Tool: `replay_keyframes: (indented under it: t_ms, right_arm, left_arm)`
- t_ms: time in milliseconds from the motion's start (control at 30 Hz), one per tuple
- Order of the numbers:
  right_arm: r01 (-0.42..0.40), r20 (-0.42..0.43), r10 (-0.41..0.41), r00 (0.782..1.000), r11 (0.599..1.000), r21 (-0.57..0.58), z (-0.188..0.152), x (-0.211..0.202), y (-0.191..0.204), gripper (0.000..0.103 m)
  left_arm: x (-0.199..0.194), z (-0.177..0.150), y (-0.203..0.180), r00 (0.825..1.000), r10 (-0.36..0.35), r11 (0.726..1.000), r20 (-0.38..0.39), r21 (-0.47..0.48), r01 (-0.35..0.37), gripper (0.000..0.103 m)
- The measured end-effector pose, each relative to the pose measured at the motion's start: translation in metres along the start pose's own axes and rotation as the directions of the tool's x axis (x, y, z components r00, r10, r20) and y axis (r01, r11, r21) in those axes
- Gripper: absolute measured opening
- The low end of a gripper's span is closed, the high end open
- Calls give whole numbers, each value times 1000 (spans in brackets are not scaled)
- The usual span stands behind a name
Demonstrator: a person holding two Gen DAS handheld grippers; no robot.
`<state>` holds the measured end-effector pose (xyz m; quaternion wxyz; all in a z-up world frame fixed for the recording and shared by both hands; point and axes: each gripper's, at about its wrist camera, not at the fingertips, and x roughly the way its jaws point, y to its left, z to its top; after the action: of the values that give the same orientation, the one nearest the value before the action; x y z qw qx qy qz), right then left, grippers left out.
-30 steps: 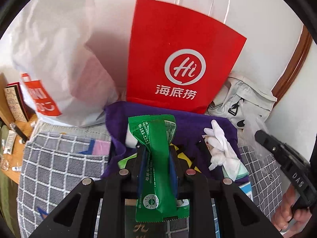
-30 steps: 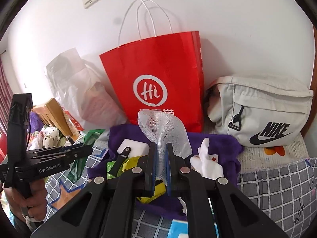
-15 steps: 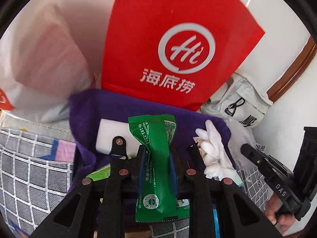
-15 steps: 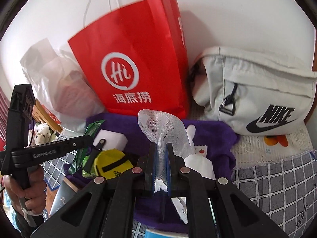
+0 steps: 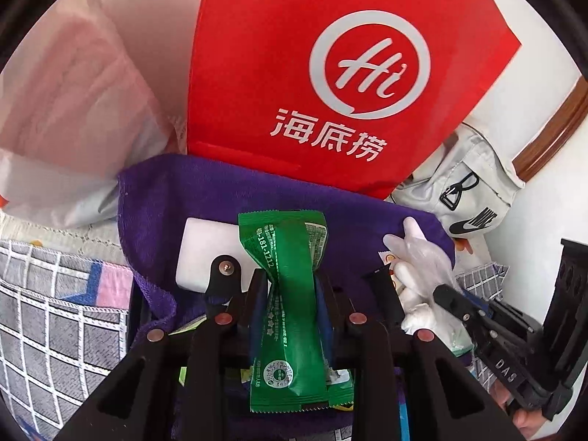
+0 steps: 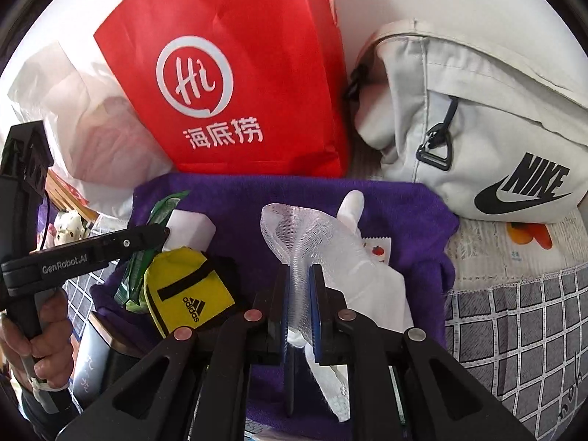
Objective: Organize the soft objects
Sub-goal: 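Lower both items onto the towel and open both tools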
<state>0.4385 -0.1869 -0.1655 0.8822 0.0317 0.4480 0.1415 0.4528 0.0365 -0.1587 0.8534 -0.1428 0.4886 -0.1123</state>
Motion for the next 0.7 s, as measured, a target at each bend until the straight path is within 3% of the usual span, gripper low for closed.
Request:
replay_keyframes:
  t_ms: [200,267,400,500,700]
  right_arm:
    - [-7,-42,7,999,1000,-4,-3,13,4,16]
    - [-11,-48,10,999,1000,-9,-4,15,5,17]
    - [-11,-44,10,999,1000,-24,-4,13,9,29]
    - [-19,-36,18,999,999,-32,-4,10,12,47]
    - [-6,-24,5,1000,999,-53,-4,6,16,55]
  left_arm:
    - [6,1,2,999,-29,999,-14,-15,29,26]
    - [6,1,2,999,-35,999,-21,-20,34,32]
    - [5,1,3,999,-45,999,-25,-13,45,38]
    - [3,1,0,999,-41,999,-14,-1,41,50]
    - [1,1,-7,999,-32,999,-22,30,33,58]
